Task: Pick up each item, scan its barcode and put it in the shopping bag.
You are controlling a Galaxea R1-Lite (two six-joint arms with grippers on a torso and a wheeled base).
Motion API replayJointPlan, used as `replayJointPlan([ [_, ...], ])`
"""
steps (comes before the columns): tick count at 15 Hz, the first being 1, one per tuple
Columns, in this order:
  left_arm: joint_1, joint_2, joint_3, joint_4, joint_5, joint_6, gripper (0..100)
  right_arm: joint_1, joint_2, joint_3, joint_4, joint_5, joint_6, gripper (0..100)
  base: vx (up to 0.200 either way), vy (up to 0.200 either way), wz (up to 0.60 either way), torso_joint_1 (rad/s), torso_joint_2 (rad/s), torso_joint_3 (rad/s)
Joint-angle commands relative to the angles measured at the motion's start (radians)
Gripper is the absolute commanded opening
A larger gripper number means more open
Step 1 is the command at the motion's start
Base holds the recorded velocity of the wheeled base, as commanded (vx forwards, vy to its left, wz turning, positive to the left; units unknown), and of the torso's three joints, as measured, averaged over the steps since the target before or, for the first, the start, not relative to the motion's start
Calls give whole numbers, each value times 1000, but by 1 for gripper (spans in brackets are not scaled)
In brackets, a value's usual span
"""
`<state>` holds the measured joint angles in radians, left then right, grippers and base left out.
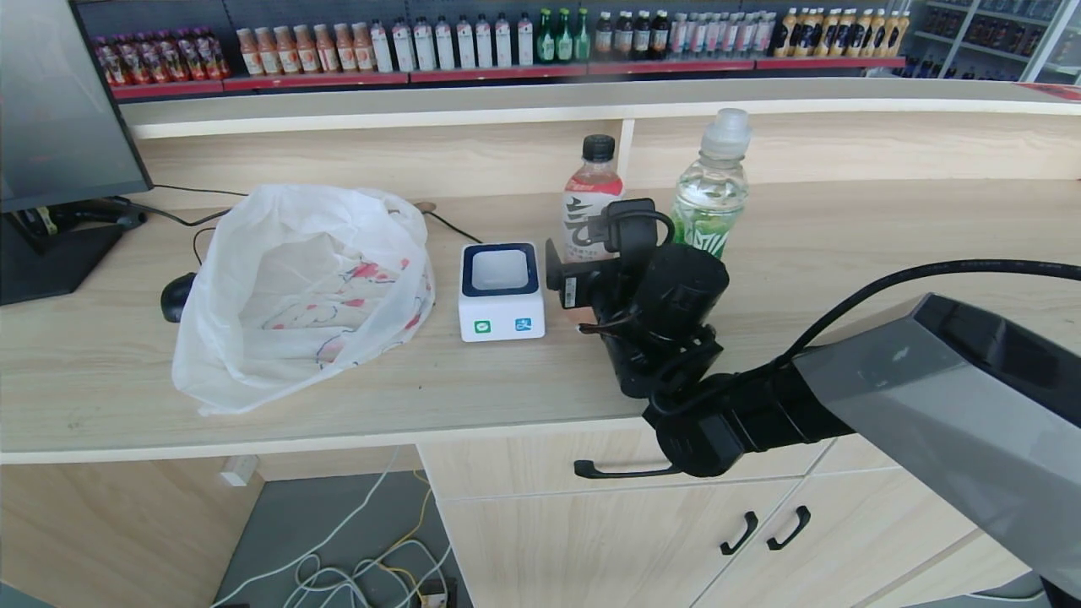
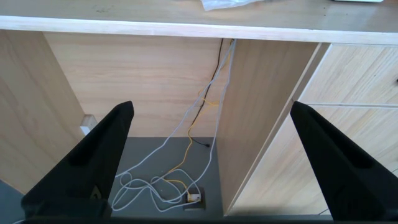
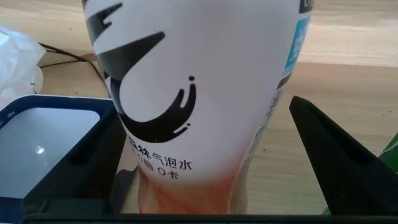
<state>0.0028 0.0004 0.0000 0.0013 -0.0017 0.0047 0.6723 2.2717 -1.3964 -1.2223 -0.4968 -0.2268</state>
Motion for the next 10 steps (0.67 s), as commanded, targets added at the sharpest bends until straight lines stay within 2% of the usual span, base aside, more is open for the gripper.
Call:
replayJointPlan([
  [1, 0, 0, 0, 0, 0, 0, 100, -5, 6, -6, 1, 0, 0, 100, 0, 0, 0, 0, 0, 0],
  [6, 0, 0, 0, 0, 0, 0, 100, -7, 29, -44, 7, 0, 1, 100, 0, 0, 0, 0, 0, 0],
  [10, 0, 0, 0, 0, 0, 0, 100, -5, 42, -144, 95, 0, 9, 100, 0, 0, 0, 0, 0, 0],
])
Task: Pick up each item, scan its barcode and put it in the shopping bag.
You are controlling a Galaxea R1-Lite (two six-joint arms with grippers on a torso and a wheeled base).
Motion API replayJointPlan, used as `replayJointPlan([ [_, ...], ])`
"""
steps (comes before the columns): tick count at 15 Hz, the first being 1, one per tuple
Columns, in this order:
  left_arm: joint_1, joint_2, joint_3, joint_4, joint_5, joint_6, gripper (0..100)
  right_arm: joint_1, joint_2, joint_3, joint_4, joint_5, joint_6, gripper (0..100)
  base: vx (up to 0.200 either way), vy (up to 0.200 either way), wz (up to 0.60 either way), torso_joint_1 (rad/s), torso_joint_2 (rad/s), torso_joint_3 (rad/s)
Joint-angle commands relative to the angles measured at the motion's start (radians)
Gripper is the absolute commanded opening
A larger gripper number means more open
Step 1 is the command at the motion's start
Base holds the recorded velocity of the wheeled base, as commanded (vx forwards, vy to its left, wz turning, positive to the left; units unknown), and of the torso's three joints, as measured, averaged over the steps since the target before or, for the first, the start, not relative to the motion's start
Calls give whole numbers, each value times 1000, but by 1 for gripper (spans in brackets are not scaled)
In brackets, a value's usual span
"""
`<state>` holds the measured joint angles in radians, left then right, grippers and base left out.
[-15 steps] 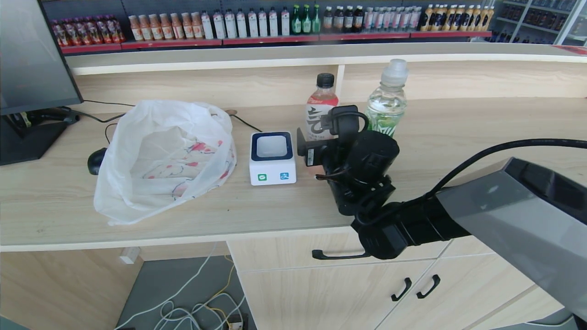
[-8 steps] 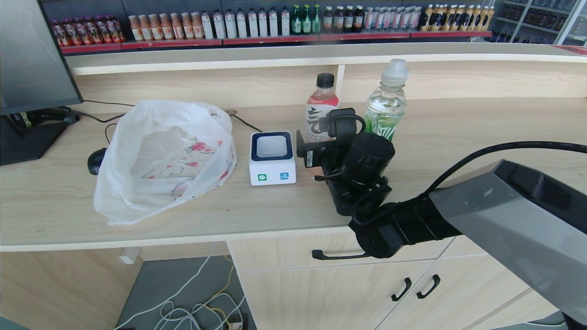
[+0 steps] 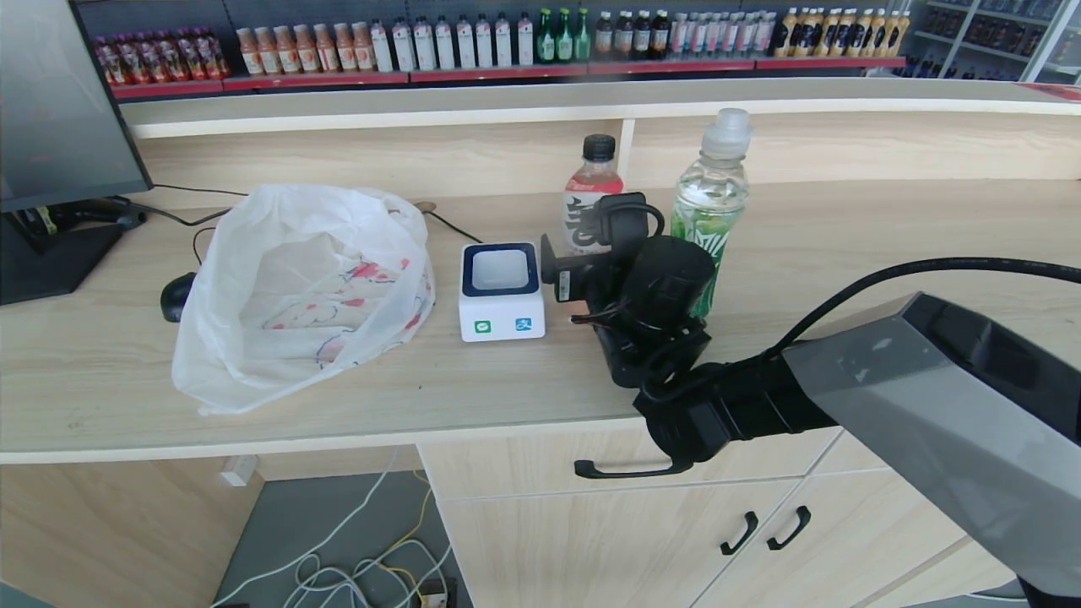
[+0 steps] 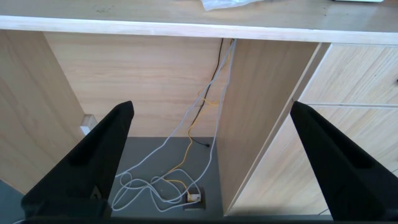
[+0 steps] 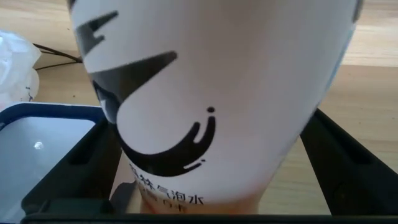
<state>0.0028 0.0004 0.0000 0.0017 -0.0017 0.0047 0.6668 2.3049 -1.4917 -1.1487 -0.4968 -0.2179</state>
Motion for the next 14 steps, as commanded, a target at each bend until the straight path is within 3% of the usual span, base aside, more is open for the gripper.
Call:
replayJointPlan([
  [1, 0, 0, 0, 0, 0, 0, 100, 0, 11, -65, 37, 1, 0, 100, 0, 0, 0, 0, 0, 0],
  [11, 0, 0, 0, 0, 0, 0, 100, 2, 11, -73, 43, 0, 0, 100, 0, 0, 0, 0, 0, 0],
  [12, 0, 0, 0, 0, 0, 0, 100, 7, 11, -76, 44, 1, 0, 0, 0, 0, 0, 0, 0, 0],
  [14, 0, 0, 0, 0, 0, 0, 100, 14, 7, -74, 38, 11, 0, 0, 0, 0, 0, 0, 0, 0],
])
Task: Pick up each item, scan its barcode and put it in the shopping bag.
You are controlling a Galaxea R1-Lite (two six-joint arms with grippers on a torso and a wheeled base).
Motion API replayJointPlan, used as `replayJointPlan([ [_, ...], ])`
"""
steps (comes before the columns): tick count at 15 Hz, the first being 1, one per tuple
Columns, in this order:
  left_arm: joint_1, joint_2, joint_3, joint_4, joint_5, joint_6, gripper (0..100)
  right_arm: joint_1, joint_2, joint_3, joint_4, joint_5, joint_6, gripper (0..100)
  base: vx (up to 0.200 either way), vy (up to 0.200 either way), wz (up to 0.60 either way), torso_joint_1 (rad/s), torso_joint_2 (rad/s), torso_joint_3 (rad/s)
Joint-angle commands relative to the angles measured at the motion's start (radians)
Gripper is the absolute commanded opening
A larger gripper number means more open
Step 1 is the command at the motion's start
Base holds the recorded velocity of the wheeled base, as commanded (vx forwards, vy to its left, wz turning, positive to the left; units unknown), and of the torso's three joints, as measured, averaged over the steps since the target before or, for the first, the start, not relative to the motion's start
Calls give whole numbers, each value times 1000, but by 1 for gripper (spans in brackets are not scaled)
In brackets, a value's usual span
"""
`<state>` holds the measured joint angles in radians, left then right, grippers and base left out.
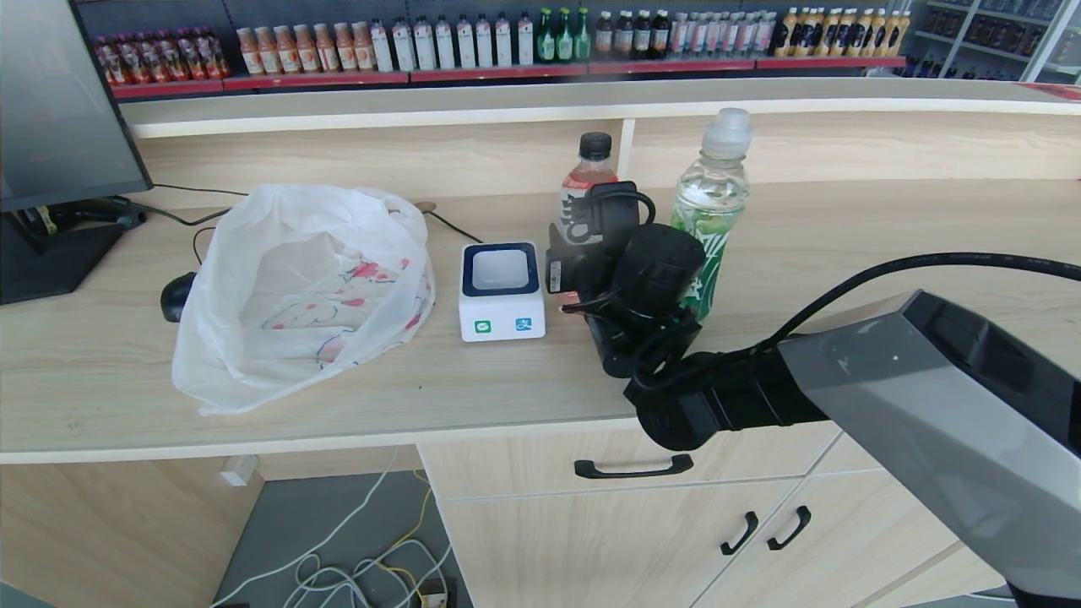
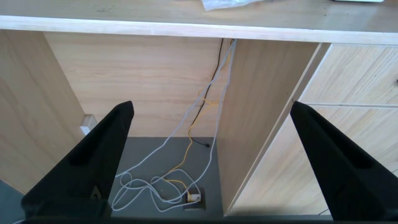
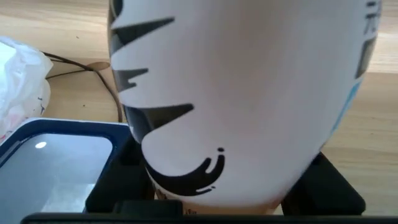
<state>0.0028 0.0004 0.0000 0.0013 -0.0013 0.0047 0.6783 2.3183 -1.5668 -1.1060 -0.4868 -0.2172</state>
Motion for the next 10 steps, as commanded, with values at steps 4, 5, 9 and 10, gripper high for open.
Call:
replayJointPlan([
  [4, 0, 0, 0, 0, 0, 0, 100, 14, -27, -1, -6, 1, 1, 0, 0, 0, 0, 0, 0, 0],
  [5, 0, 0, 0, 0, 0, 0, 100, 14, -31, -1, -6, 1, 12, 0, 0, 0, 0, 0, 0, 0],
  [9, 0, 0, 0, 0, 0, 0, 100, 14, -51, 5, -6, 1, 18, 0, 0, 0, 0, 0, 0, 0],
  [10, 0, 0, 0, 0, 0, 0, 100, 15, -56, 5, -6, 1, 18, 0, 0, 0, 0, 0, 0, 0],
])
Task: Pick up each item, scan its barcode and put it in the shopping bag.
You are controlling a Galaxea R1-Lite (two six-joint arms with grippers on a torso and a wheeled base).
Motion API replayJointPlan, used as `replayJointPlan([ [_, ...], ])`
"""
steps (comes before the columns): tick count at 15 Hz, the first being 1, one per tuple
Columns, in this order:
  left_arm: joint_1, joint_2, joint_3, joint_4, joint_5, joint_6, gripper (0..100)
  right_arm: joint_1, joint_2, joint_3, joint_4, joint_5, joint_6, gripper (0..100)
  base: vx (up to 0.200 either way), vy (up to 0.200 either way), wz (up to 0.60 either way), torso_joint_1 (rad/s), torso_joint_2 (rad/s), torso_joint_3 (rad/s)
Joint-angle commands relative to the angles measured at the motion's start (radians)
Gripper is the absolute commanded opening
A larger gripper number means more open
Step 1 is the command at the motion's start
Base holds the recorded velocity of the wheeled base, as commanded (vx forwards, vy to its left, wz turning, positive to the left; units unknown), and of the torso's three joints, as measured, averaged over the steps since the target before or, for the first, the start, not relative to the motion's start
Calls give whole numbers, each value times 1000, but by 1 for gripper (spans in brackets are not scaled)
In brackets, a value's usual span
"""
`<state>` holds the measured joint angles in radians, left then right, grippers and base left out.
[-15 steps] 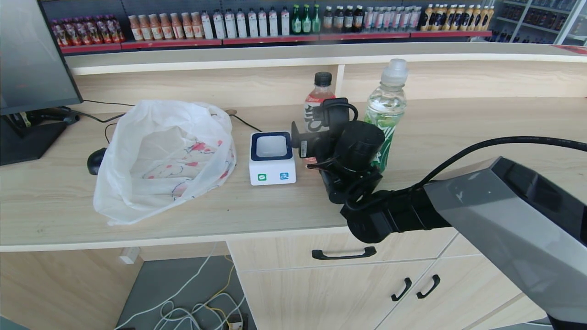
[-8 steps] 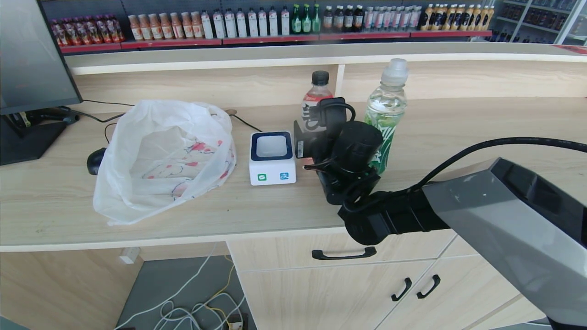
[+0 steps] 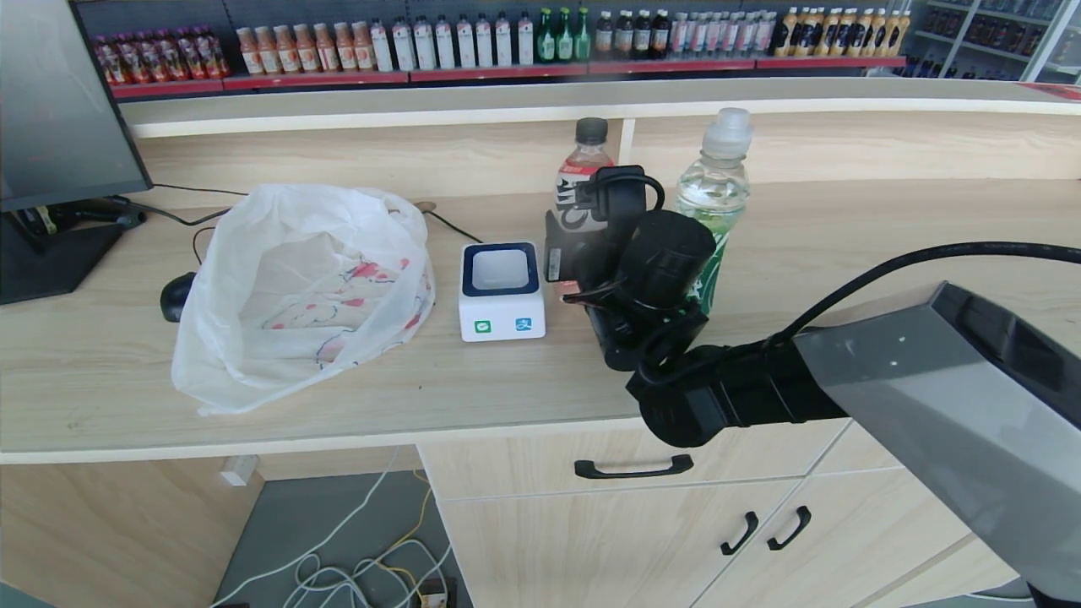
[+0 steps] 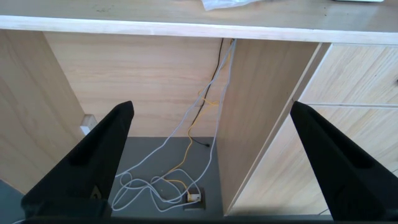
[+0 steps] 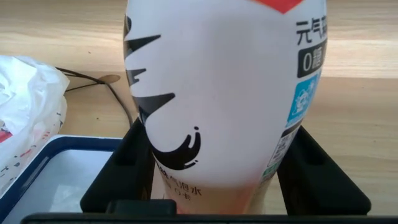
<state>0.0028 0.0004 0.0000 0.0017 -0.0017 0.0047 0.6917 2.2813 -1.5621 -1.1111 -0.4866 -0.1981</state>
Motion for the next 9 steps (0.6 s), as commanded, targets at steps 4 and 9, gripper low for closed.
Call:
replayJointPlan([
  [4, 0, 0, 0, 0, 0, 0, 100, 28, -85, 14, -1, -6, -20, 0, 0, 0, 0, 0, 0, 0],
  [9, 0, 0, 0, 0, 0, 0, 100, 88, -270, 278, -69, -53, -81, 0, 0, 0, 0, 0, 0, 0],
])
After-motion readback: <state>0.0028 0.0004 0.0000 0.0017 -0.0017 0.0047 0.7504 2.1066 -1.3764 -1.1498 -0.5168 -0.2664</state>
